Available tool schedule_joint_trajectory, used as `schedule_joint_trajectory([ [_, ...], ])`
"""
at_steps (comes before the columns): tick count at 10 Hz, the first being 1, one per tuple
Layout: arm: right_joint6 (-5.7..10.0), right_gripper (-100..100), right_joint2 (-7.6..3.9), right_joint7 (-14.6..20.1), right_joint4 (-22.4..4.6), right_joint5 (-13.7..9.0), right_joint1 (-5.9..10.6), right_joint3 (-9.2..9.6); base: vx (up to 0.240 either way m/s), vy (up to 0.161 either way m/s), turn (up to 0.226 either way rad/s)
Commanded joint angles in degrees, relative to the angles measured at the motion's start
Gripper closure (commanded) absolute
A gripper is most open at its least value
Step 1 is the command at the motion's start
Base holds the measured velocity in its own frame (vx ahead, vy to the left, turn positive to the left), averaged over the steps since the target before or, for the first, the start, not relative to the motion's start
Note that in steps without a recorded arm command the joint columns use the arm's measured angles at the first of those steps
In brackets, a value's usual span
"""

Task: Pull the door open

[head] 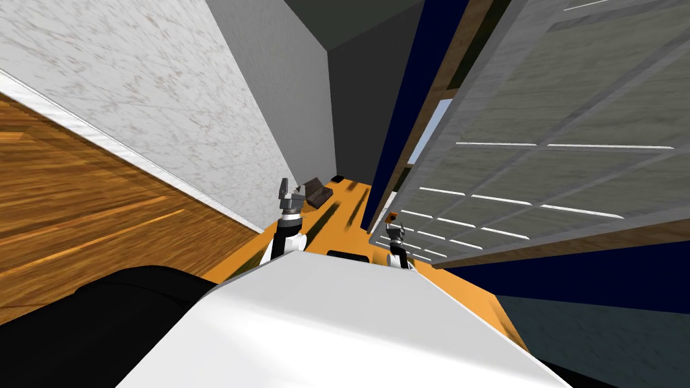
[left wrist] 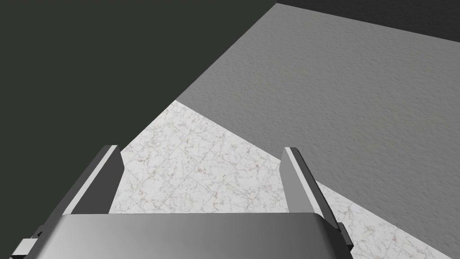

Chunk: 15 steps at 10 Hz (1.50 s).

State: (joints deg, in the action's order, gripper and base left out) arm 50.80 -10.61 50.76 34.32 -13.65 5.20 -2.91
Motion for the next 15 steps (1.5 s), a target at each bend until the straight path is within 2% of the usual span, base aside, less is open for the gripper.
schedule_joint_trajectory([
  [1,-0.1,-100,0.12,2.9,-0.2,-1.5,0.3,0.64,-0.076,-0.031,0.087],
  [2,-0.1,-100,0.12,3.8,-0.2,-1.5,0.3,0.64,-0.063,-0.025,0.023],
  [3,-0.19,-100,0.21,5.9,-0.3,-2.4,0.48,1.07,-0.064,-0.017,0.052],
  [4,-0.19,-100,0.21,6.2,-0.3,-2.4,0.48,1.07,-0.052,-0.015,0.032],
  [6,-0.36,-100,0.39,10.0,-0.5,-4.3,0.84,1.89,-0.066,-0.027,0.072],
  [8,-0.44,-100,0.48,12.9,-0.6,-5.2,1.02,2.28,-0.058,-0.02,0.036],
  [9,-0.44,-100,0.48,13.2,-0.6,-5.2,1.02,2.28,-0.043,-0.012,0.027],
  [11,-0.59,-100,0.64,17.1,-0.8,-6.9,1.34,3.03,-0.065,-0.023,0.065],
  [15,-0.73,-100,0.79,22.2,-1.0,-8.4,1.63,3.7,-0.054,-0.021,0.039],
])
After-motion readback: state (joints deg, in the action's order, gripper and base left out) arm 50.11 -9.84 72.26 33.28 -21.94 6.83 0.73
